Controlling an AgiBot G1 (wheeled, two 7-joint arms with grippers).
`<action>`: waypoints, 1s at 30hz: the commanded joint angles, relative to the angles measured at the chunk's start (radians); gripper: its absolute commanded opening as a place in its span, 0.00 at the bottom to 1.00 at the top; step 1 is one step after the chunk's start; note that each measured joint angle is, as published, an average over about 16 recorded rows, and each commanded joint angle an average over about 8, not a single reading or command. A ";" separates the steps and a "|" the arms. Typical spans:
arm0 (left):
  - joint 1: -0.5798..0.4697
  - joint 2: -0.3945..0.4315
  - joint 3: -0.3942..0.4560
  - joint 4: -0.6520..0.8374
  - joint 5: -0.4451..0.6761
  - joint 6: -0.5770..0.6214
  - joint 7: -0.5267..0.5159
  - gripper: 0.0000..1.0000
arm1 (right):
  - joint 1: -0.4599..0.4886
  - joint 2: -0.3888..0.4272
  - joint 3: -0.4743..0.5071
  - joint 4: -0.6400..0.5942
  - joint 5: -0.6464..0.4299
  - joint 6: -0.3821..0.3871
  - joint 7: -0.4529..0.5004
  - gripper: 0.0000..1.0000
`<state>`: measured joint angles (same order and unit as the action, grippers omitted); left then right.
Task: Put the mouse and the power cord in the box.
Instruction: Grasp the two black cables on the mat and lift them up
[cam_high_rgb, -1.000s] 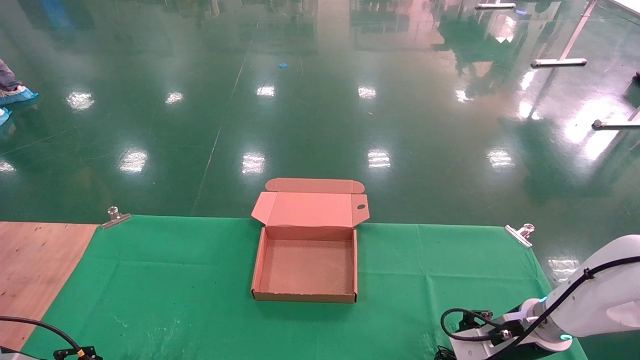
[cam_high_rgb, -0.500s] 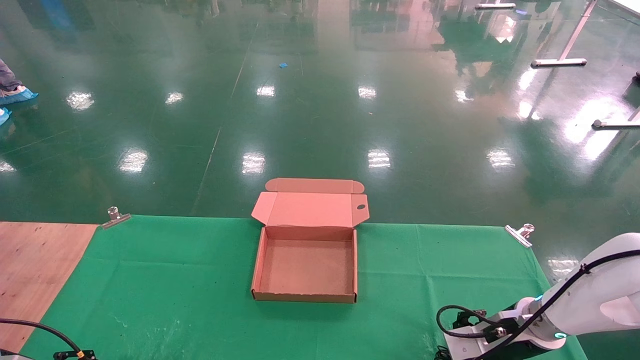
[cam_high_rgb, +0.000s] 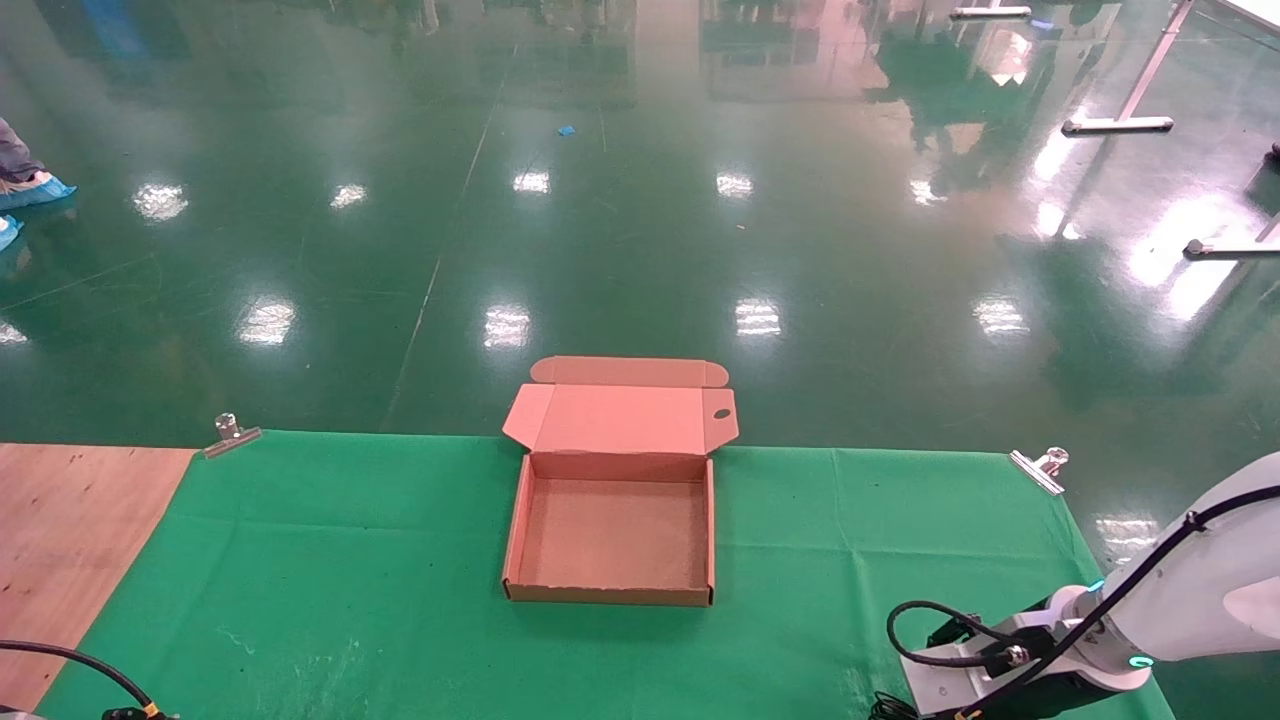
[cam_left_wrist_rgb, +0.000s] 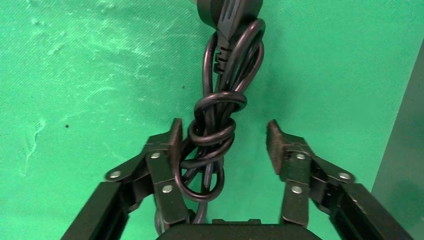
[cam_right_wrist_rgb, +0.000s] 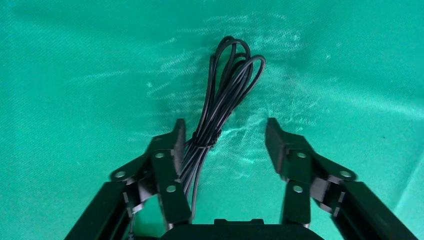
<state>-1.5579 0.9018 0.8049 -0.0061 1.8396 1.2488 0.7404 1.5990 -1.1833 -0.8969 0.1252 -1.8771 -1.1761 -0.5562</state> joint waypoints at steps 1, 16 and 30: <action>-0.002 0.000 0.001 0.001 0.001 0.000 -0.001 0.00 | 0.001 0.001 0.001 -0.004 0.002 -0.002 -0.006 0.00; -0.009 -0.007 0.001 0.003 0.001 0.014 0.006 0.00 | 0.008 0.000 0.003 -0.022 0.006 -0.018 -0.024 0.00; -0.107 -0.011 0.008 -0.034 0.012 0.070 0.028 0.00 | 0.089 0.042 0.025 0.003 0.036 -0.091 -0.041 0.00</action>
<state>-1.6682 0.8946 0.8131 -0.0418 1.8515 1.3211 0.7656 1.6936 -1.1405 -0.8711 0.1356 -1.8393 -1.2724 -0.5920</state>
